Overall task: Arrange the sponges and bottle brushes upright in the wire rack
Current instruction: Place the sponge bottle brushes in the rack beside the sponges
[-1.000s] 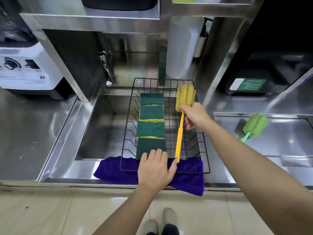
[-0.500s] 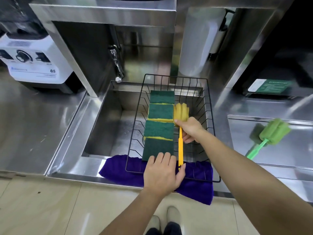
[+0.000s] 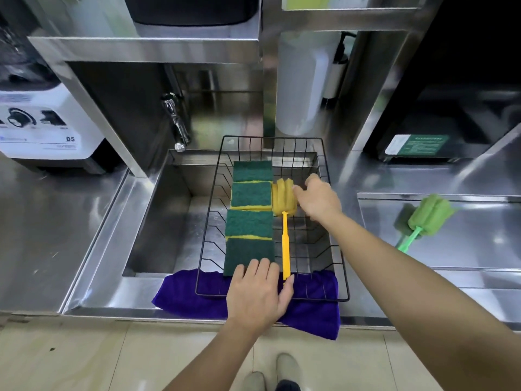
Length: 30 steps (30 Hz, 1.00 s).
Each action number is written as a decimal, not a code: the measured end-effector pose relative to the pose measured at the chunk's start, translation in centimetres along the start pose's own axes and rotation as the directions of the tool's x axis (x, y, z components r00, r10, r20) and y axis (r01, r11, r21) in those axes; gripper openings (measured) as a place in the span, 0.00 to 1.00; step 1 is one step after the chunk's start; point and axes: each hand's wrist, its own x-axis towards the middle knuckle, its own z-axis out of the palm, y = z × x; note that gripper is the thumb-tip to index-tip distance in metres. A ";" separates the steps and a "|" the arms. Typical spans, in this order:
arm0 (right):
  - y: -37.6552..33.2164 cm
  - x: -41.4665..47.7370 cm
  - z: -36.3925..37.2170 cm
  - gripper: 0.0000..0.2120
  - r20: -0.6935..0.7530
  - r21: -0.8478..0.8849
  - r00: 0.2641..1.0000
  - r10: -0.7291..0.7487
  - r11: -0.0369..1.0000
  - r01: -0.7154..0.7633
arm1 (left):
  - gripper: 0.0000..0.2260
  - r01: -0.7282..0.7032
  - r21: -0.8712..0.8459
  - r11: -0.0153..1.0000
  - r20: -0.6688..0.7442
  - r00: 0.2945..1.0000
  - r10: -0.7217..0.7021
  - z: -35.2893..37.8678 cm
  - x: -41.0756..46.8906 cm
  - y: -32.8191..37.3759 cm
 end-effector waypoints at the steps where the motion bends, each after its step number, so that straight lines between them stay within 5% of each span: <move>1: 0.3 0.0 -0.8 0.19 -0.037 0.021 0.999 -0.004 1.000 0.005 | 0.18 -0.004 -0.009 1.000 0.017 1.000 0.004 -0.2 0.1 0.2; 8: 6.3 -0.3 -6.0 0.15 -0.251 0.048 0.949 0.192 0.981 -0.186 | 0.17 -0.153 -0.087 0.984 0.079 0.984 0.160 -1.2 1.3 4.4; 18: 16.1 -3.5 -6.0 0.29 -0.213 0.149 0.855 0.474 0.880 -0.451 | 0.19 -0.364 -0.033 0.931 0.111 0.924 0.365 0.4 1.1 5.5; 30: 17.6 -4.2 -4.6 0.33 -0.181 0.271 0.859 0.479 0.864 -0.425 | 0.19 -0.325 -0.042 0.945 0.171 0.929 0.327 0.2 1.1 5.5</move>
